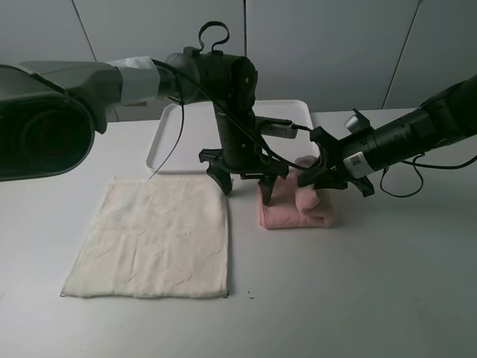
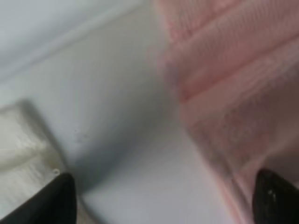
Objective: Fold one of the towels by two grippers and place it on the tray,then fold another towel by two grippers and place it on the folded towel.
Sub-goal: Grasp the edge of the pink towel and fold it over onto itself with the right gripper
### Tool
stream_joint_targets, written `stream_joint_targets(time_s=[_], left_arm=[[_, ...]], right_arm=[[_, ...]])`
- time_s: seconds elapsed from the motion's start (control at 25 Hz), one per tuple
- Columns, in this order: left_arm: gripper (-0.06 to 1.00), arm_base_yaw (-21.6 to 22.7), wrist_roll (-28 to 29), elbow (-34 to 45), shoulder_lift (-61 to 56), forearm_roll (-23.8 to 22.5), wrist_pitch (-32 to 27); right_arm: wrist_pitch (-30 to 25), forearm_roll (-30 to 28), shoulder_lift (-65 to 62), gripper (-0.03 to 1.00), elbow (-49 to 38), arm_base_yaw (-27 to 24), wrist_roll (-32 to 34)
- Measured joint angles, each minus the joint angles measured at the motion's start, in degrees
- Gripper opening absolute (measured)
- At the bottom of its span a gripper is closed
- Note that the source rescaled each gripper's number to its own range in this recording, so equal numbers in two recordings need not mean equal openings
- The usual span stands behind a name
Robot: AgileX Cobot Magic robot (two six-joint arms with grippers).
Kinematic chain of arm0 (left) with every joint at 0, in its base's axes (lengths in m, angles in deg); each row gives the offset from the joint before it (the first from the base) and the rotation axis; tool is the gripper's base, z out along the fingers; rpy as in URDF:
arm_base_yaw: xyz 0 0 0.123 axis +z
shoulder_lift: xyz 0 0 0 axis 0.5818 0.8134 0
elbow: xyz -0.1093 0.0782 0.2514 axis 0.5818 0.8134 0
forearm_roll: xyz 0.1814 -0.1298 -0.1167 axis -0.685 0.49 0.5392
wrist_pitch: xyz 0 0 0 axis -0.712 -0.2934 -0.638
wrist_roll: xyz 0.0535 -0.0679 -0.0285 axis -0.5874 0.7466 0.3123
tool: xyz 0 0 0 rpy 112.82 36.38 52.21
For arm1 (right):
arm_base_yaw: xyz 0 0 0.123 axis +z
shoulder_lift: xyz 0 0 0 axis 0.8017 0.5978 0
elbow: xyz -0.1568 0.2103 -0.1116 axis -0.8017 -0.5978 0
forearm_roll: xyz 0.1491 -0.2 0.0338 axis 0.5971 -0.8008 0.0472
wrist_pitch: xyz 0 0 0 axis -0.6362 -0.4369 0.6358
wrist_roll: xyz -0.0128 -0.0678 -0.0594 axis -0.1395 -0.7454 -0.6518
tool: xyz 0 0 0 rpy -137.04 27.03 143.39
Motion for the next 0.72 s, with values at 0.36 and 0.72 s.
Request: stream_joint_targets(time_s=[0.36, 0.72], left_arm=[[0.98, 3.2, -1.5, -10.1, 0.0, 1.2, -0.1], [0.98, 3.4, -3.5, -11.3, 0.0, 1.3, -0.3]], right_arm=[[0.0, 0.0, 0.0, 0.03, 0.0, 0.1, -0.2], [1.9, 6.0, 0.0, 0.28, 0.0, 5.7, -1.2]])
